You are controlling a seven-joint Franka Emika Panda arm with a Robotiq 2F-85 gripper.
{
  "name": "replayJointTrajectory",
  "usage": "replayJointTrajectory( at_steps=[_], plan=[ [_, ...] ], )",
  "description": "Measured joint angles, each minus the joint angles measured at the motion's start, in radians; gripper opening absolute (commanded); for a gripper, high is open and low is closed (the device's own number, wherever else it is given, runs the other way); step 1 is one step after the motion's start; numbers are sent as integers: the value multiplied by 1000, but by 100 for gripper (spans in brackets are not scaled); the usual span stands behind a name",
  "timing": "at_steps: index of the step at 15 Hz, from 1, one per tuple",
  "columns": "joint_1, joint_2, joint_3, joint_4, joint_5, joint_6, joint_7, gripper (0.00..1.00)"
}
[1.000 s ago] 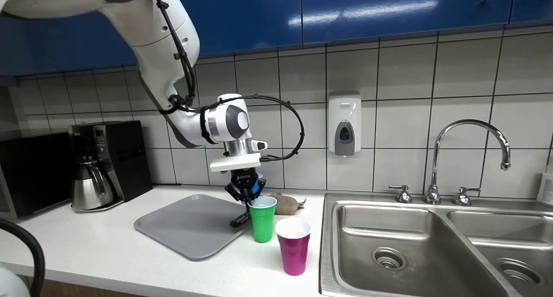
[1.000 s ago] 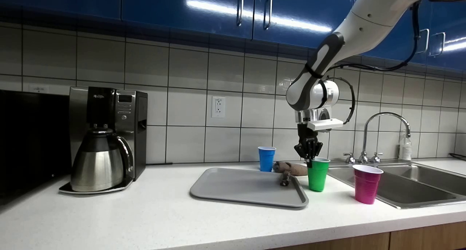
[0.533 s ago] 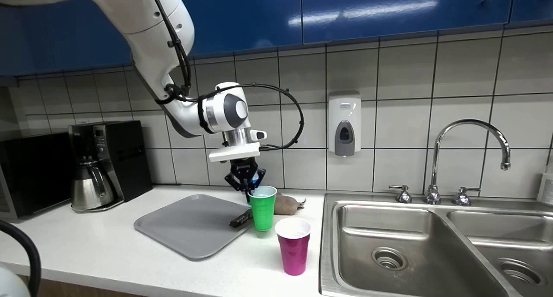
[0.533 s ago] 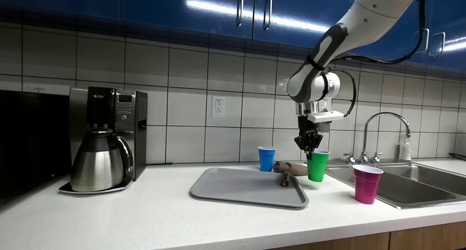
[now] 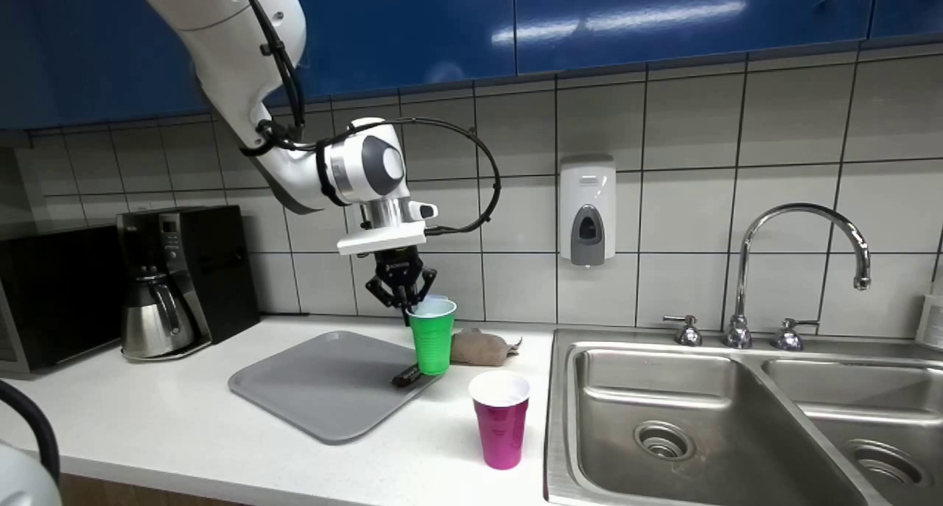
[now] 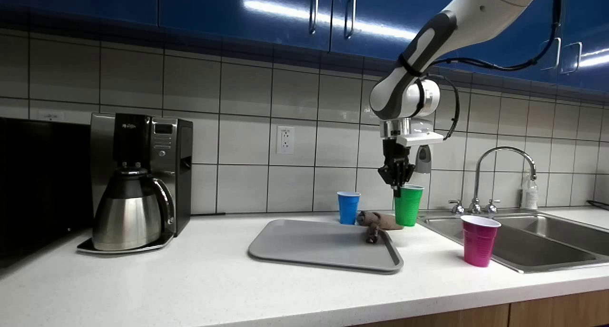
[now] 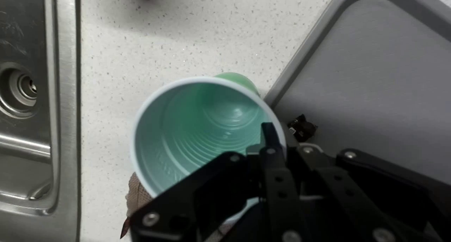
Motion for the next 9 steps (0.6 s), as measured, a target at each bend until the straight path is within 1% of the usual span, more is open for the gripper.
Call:
replayJointTrajectory(
  at_steps=[9],
  plan=[
    [51,-27,49,0,2,-25,0,1]
  ],
)
